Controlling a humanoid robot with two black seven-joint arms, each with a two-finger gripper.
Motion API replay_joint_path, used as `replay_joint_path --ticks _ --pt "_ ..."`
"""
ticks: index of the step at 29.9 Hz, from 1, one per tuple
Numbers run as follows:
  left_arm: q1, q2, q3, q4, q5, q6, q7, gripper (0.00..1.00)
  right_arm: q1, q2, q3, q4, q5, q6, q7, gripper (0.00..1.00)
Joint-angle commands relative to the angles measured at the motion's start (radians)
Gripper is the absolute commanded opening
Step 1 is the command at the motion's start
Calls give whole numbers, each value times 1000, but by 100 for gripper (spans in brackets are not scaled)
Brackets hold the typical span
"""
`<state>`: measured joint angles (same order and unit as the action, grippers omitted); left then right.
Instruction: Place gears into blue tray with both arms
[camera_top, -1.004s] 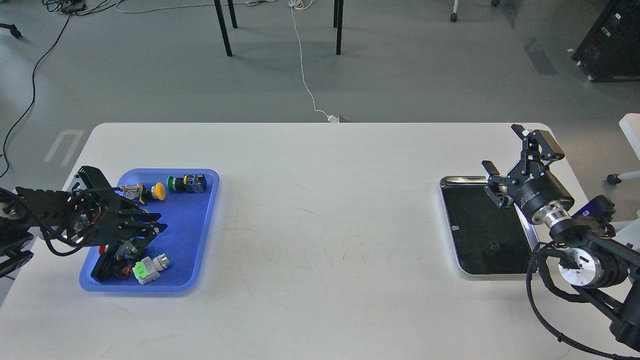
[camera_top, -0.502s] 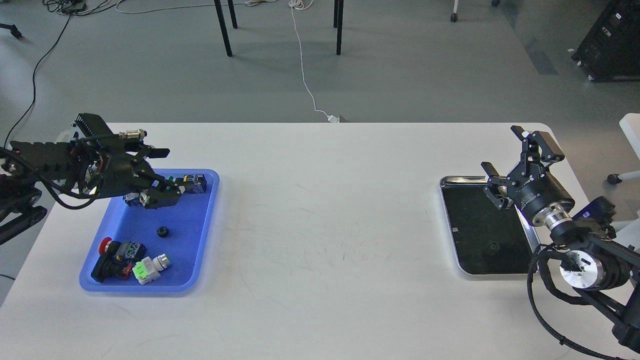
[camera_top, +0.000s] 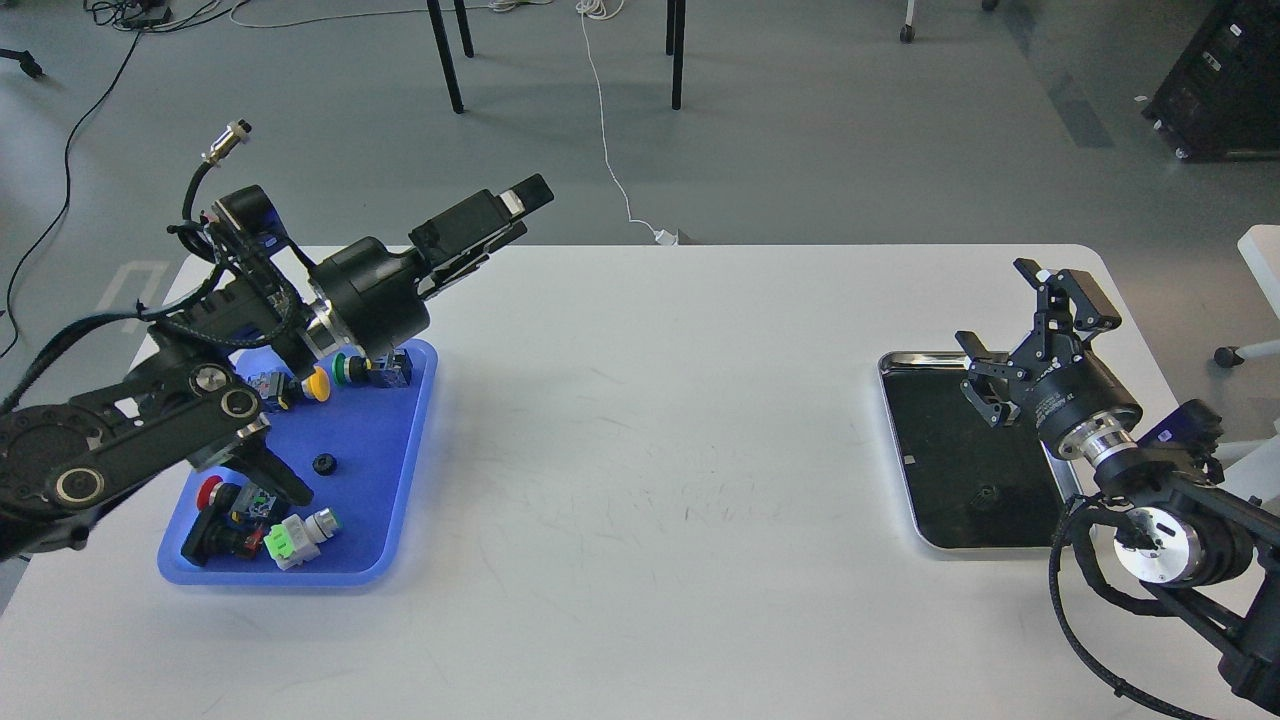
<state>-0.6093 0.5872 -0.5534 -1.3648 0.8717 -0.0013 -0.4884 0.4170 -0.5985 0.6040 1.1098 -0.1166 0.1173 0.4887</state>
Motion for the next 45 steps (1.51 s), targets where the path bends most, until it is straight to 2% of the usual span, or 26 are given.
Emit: replay_joint_path --ticks 1,3,5,8,13,19,23,27,32,40,45 --pt "173 -137 -254 9 -43 -12 0 98 -18 -12 -7 41 0 2 0 98" --pt "244 -199 -350 10 -77 -41 4 98 -29 -21 -9 71 0 8 0 98" --pt "305 -239 -405 16 -106 -87 45 98 -32 -49 -12 93 0 12 0 98" --pt "344 -282 -448 73 -114 -158 73 98 -24 -61 -20 125 -26 16 0 98" --pt "390 -331 -526 124 -126 -250 158 98 51 -182 -56 186 -314 15 0 98" --pt "408 -340 -536 122 -157 -256 162 99 340 -362 -405 188 -644 16 0 98" --pt "402 -362 -548 122 -166 -253 160 98 575 -408 -659 186 -923 16 0 98" --pt "398 -379 -571 122 -201 -255 163 99 788 -397 -947 186 -1162 16 0 98" --pt "401 -377 -574 121 -203 -253 163 98 969 -359 -1255 185 -1409 13 0 95" --pt "404 -382 -576 118 -203 -255 163 99 1011 -224 -1354 32 -1497 10 0 92" --pt "405 -379 -576 115 -203 -256 163 99 1010 -101 -1402 -44 -1489 4 0 82"
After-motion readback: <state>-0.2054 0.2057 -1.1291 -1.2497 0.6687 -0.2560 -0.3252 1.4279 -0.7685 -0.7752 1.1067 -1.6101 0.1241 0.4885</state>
